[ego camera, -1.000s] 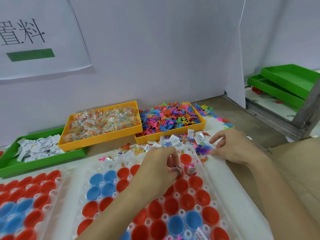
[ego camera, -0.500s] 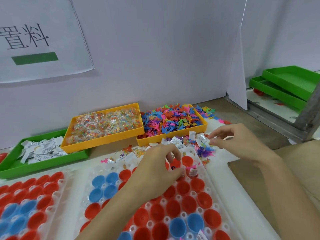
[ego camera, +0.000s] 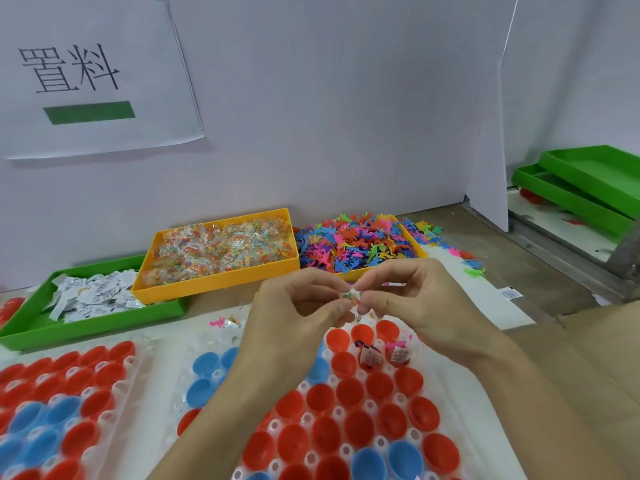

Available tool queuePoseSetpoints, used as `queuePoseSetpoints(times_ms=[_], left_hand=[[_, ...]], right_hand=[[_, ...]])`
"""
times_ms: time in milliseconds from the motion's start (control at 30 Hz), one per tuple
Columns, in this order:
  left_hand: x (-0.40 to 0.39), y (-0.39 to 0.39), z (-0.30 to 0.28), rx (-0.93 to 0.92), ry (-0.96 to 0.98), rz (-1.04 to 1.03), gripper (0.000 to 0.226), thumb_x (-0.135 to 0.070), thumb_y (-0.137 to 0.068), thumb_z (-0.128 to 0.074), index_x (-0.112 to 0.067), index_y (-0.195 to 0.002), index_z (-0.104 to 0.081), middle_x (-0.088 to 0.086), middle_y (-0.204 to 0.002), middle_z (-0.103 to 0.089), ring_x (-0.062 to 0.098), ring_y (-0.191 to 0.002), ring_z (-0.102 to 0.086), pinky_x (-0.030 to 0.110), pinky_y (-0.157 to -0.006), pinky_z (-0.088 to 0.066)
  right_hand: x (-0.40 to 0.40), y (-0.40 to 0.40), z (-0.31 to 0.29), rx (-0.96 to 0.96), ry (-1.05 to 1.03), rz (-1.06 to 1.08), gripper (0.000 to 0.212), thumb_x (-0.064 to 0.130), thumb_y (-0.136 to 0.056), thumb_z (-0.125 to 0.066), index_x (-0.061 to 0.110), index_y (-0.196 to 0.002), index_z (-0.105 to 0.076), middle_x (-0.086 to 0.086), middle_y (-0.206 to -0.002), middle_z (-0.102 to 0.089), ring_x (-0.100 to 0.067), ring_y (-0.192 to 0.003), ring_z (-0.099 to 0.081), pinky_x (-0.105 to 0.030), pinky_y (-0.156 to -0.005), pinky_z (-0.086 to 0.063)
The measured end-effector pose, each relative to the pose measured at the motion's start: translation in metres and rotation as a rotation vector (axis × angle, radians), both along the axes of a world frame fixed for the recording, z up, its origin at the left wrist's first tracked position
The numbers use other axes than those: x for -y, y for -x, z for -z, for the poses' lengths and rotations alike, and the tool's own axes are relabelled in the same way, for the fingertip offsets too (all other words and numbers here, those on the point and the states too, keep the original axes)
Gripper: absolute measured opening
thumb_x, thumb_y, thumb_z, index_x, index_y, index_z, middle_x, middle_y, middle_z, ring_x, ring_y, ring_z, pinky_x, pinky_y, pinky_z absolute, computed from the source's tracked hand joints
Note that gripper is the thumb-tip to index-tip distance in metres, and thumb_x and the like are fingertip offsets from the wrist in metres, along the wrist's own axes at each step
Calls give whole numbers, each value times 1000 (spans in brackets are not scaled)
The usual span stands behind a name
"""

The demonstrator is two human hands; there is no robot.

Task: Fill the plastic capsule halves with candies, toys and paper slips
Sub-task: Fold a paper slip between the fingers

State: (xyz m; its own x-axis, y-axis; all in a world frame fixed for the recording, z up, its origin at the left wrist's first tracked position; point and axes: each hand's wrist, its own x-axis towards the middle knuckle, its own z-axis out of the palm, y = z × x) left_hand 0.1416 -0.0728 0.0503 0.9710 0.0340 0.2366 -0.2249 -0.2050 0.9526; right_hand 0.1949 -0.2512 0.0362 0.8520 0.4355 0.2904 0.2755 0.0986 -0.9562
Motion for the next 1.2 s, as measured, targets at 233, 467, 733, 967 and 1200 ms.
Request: queuePoseSetpoints(times_ms=[233,467,733,967,1200], left_hand=[[-13,10,-10,113,-84,-9,19,6,-80,-74,-13,-77,-76,6,-67,-71,17,-63,-71,23,-61,-57],[-21,8,-8,62,-164,13,20,6,-76,-77,-14,-74,-78,0,-70,-75,13,-67,-73,17,-63,-55],[-29,3,-8,-71,-29,132,14,-4,-76,-81,-12,-86,-75,6,-80,-76,22,-77,-74,23,-72,-59],[-30,1,-5,-58,-60,102,12,1,-75,-81,-7,-79,-72,7,-75,-75,22,-72,-73,22,-68,-58],[-24,2,-1,-18,-167,40,16,3,-76,-79,-11,-74,-70,5,-71,-74,19,-69,-74,35,-71,-61]], right_hand=[[-8,10,-10,-93,-22,-101,22,37,-79,-75,18,-89,-78,-10,-86,-74,-32,-82,-75,-26,-66,-56],[-16,10,-5,-29,31,-22,10,17,-71,-79,14,-80,-78,-8,-75,-74,-21,-73,-75,-21,-68,-55],[-14,8,-3,23,50,-22,14,9,-76,-80,21,-82,-78,-6,-80,-75,-21,-76,-75,-22,-71,-56],[-19,11,-3,44,35,-48,12,13,-76,-82,21,-85,-78,-3,-84,-76,-16,-79,-74,-20,-72,-55],[-17,11,-7,61,121,17,8,13,-70,-81,13,-78,-79,-7,-79,-76,-18,-76,-75,-19,-71,-55]])
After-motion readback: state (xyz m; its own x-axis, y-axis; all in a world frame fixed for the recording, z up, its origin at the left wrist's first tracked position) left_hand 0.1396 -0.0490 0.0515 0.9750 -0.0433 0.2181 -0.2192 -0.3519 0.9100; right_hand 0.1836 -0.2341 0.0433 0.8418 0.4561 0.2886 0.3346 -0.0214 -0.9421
